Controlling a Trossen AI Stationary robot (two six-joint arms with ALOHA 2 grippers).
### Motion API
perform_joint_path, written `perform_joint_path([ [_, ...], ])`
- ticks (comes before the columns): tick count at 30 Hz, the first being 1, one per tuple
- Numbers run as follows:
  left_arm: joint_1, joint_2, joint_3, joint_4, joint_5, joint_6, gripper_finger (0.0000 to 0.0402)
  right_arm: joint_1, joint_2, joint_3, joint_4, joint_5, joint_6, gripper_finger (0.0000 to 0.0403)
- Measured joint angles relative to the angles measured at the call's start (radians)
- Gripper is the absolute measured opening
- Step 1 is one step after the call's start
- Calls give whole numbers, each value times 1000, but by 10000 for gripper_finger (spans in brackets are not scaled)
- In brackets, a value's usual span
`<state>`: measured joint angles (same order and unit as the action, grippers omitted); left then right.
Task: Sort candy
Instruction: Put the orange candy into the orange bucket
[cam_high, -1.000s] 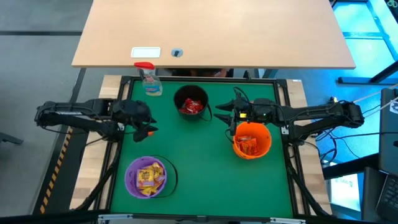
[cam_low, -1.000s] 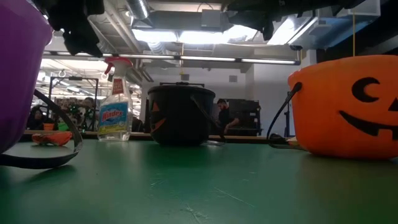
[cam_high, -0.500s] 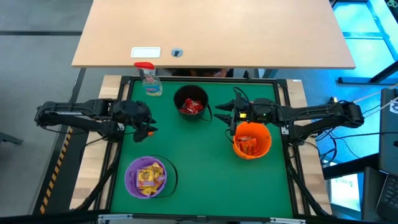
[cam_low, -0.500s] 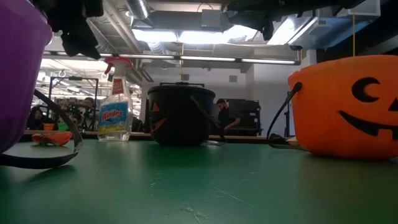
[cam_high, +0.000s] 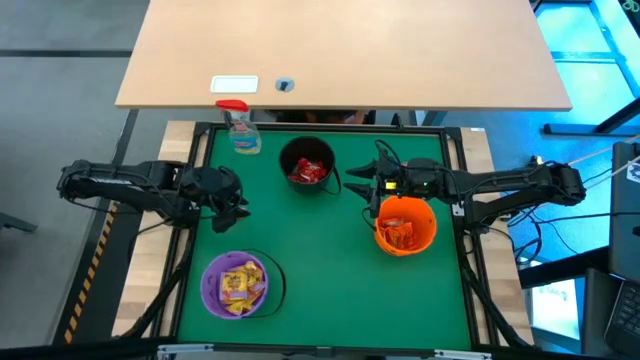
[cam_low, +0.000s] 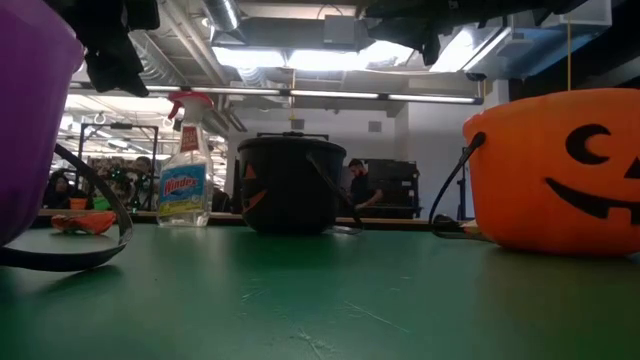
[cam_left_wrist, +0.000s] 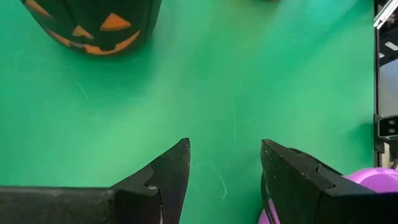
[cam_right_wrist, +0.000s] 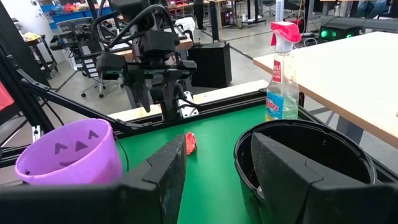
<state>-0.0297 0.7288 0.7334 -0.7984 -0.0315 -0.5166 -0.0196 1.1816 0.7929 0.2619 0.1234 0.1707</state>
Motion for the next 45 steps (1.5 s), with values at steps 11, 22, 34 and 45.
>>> perform_joint_path([
  [11, -37, 0, 0, -25, -9, -44, 184, 0, 0, 0, 0, 0, 0, 179],
  [22, -37, 0, 0, -30, -11, -50, 184, 0, 0, 0, 0, 0, 5, 179],
  [34, -37, 0, 1, -32, -9, -51, 184, 0, 0, 0, 0, 0, 5, 179],
  [45, -37, 0, 1, -43, 0, -53, 184, 0, 0, 0, 1, 0, 6, 179],
])
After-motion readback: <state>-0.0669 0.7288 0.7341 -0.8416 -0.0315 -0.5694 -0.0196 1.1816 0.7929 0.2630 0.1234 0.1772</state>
